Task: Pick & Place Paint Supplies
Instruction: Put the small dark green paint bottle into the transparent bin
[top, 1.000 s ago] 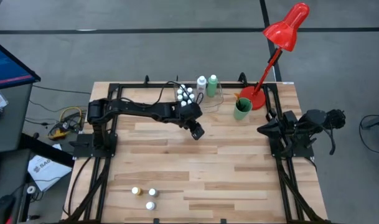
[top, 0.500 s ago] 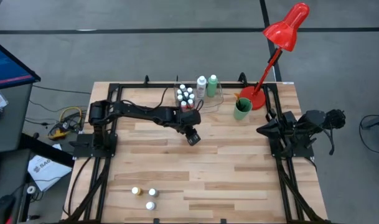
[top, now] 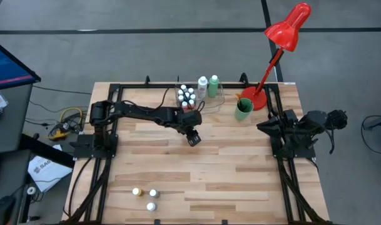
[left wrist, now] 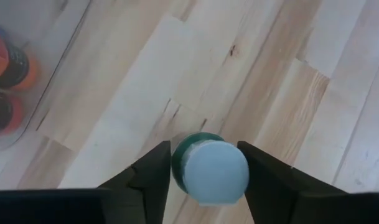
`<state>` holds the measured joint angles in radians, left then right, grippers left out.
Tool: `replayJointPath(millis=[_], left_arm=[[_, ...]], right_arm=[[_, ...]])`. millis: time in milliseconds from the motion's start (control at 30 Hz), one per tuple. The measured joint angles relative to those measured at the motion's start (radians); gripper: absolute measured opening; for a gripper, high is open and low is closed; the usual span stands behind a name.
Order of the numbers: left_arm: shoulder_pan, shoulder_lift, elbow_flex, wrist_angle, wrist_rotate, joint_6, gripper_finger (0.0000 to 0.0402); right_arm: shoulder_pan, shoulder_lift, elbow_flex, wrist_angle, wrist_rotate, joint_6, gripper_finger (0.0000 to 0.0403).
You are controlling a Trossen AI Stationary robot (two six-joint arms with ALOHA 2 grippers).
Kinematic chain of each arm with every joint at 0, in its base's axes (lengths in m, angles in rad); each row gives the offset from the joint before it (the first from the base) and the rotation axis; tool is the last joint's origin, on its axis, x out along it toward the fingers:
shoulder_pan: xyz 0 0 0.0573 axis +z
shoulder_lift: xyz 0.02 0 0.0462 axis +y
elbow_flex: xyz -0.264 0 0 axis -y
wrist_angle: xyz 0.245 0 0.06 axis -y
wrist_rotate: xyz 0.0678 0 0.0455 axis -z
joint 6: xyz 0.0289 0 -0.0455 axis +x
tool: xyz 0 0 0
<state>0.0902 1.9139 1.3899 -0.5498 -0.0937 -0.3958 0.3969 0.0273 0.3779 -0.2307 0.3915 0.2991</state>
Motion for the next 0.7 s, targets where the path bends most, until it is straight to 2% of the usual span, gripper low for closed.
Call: replayJointPath(millis=[133,300,467,700], left_arm=[[0.0,-0.002,0.0,0.0,0.009,-0.001,0.0187],[0.0,-0.029,0.0,0.001,0.04,-0.001,0.0209],[-0.001,-0.105,0.0,0.004,0.043,-0.004,0.0232],[-0.007,-0.317,0.0,-0.017,0.044,-0.012,0.0248]], right_arm=[[0.0,0.028,0.0,0.071,0.03,-0.02,0.0085],[-0.001,0.143,0.0,0.234,0.062,-0.166,0.0143],[-0.02,0.324,0.014,0.316,0.151,-0.249,0.019],[-0.102,0.648,0.155,0.292,0.157,-0.249,0.024]])
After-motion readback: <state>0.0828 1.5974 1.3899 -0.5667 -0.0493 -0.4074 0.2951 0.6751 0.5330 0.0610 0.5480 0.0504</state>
